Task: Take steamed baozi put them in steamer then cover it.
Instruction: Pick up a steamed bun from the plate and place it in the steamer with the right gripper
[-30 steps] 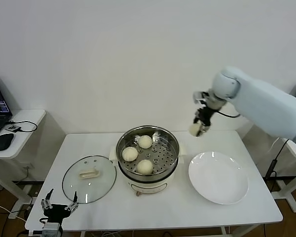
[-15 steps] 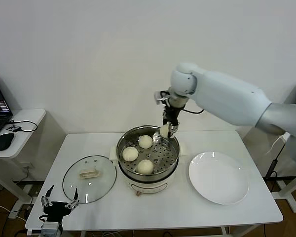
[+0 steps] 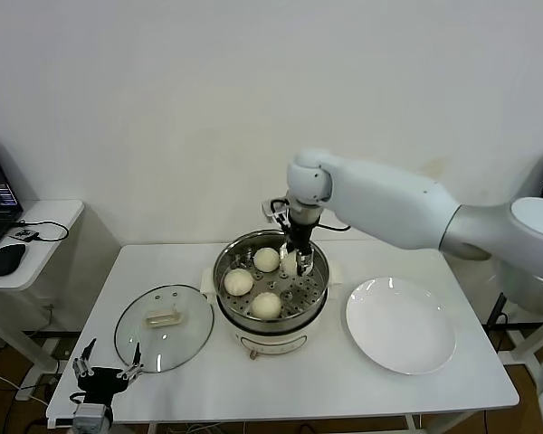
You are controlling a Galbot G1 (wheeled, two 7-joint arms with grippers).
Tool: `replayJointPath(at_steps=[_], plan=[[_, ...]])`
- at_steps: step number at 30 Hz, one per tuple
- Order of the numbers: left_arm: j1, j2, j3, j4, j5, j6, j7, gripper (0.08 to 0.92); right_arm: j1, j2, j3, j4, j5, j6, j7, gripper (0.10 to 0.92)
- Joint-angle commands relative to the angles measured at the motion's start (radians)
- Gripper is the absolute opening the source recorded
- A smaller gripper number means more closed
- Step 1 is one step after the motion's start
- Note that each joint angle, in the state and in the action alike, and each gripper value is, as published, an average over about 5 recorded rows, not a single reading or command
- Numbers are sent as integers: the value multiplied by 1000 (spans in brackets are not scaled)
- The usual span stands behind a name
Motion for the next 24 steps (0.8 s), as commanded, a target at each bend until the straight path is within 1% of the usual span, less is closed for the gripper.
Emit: replayJointPath(at_steps=[1,7,11,13,21,24], plan=[[0,0,2,4,-1,0,1,823,-66,16,-3,-16,-43,-4,10,568],[1,-2,8,7,1,0,0,823,-95,26,25,-74,-61,-8,42,568],[2,-2,8,9,1,0,0,823,-97,23,36,-88,-49,-14,61,570],[2,-3,8,9,1,0,0,823,-97,17,43,-83,-39,-23,70,589],[0,-11,17,9,2,2,2,823,-72,-36,73,-28,25,-59,82,790],[2,-13,18,8,1,3,2,823,-41,-100,94,28,48,-61,69,818]])
